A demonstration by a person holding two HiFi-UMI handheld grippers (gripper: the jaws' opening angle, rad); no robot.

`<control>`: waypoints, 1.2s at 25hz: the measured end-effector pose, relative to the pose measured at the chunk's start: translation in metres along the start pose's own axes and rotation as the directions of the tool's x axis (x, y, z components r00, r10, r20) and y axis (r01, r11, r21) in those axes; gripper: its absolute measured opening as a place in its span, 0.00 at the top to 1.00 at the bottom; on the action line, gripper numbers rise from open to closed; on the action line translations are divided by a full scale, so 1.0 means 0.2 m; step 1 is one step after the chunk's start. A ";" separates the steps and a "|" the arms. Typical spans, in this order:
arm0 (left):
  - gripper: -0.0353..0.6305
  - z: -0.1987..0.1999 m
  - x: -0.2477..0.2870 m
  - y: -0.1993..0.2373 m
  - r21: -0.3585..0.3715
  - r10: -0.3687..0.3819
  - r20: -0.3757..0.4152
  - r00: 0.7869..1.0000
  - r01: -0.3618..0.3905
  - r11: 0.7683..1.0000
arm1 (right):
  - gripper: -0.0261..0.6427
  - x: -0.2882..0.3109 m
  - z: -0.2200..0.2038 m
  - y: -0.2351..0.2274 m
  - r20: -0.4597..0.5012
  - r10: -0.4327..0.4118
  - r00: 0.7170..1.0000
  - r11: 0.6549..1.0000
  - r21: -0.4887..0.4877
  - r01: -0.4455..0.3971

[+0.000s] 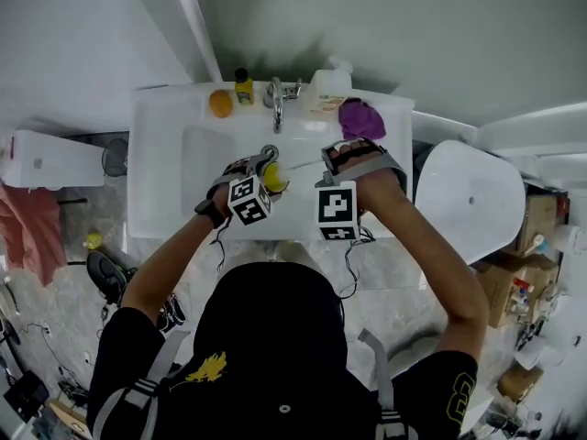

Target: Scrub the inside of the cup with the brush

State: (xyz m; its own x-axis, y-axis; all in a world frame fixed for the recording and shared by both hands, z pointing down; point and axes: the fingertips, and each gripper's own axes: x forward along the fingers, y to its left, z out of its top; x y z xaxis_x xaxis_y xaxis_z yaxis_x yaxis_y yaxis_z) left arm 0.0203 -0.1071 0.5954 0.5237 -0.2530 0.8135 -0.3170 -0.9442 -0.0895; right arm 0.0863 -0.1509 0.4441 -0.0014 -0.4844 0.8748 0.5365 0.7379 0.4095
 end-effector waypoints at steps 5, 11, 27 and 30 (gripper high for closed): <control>0.32 0.05 -0.13 0.13 -0.038 0.065 0.068 0.996 -0.062 0.997 | 0.83 0.10 -0.10 0.22 0.061 0.075 0.995 0.990 0.116 -0.082; 0.32 -0.04 -0.09 0.12 -0.019 0.055 -0.044 0.998 -0.056 0.998 | 0.84 -0.14 0.16 0.30 0.167 -0.019 0.986 0.997 0.083 0.006; 0.32 0.10 -0.09 -0.07 0.087 -0.024 0.000 1.000 0.024 0.996 | 0.86 0.00 -0.12 0.29 0.059 0.043 0.997 0.995 0.092 -0.048; 0.32 0.10 -0.12 -0.05 0.044 -0.015 0.012 1.000 0.015 0.999 | 0.86 -0.02 -0.08 0.40 0.089 0.073 0.993 0.988 0.127 -0.084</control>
State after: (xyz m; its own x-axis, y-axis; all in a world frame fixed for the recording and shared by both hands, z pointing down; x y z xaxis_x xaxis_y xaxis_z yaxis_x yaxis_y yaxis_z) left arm 0.0267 -0.0966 0.5660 0.5381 -0.2412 0.8076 -0.2742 -0.9562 -0.1028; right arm 0.1440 -0.0977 0.4700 -0.0376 -0.3852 0.9221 0.4230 0.8298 0.3639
